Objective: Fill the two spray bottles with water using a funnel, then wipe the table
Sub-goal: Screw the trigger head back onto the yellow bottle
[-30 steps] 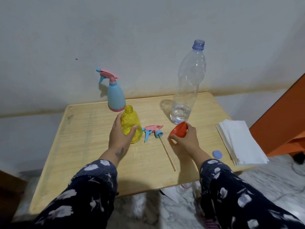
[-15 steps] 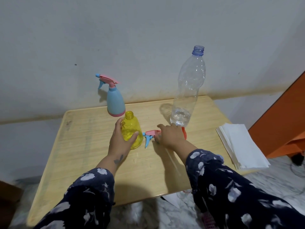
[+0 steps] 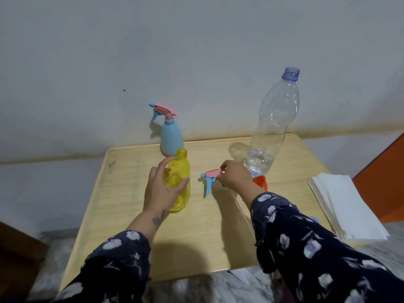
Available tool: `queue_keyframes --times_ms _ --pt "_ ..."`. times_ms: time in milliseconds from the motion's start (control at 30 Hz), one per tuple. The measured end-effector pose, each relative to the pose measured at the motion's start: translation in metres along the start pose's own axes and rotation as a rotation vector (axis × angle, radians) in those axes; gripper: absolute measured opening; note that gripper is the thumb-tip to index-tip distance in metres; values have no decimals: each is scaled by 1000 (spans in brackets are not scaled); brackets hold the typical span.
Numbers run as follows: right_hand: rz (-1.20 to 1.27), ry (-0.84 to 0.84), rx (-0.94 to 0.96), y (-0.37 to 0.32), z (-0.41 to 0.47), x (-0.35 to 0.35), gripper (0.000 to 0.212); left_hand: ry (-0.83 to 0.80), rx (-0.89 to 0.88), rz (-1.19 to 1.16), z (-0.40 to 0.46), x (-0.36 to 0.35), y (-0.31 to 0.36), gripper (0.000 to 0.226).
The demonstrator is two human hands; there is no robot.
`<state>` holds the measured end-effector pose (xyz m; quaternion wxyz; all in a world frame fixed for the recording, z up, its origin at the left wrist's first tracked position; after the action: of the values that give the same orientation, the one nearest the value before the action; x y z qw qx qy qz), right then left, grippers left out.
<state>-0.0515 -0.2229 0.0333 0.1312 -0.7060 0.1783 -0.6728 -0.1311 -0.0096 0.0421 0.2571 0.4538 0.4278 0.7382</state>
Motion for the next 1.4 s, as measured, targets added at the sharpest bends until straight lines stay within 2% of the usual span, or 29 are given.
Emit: queue_keyframes --times_ms 100,367,533,767,1033,1167,1400 --pt "191 77 -5 -10 5 23 23 -33 36 37 0 -2 -4 59" --pt "708 426 49 -63 -11 124 28 -117 53 68 -11 -3 7 63" --pt "826 531 113 -84 -23 162 24 -192 57 112 -19 -7 9 68" --pt "933 645 133 -94 -33 181 25 -230 8 111 -28 -6 19 67" --pt "974 691 159 -99 -38 188 26 -211 -13 55 -34 -7 31 65" --pt "1006 652 130 -96 -43 163 24 -162 -18 -56 -28 -5 51 57" --pt "1045 560 68 -91 -55 123 24 -68 -46 -77 -10 -6 90 68"
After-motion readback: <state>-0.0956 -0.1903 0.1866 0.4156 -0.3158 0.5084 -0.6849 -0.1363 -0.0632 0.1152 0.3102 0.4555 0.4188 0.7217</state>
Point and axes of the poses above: each hand's wrist, its own z-axis towards the middle knuckle, its own x-axis out of the back of the hand, y = z × x, the point moved 6 cm from there along z, towards the middle knuckle, and after that the axes turned 9 degrees about y, right-handed, at the moved point
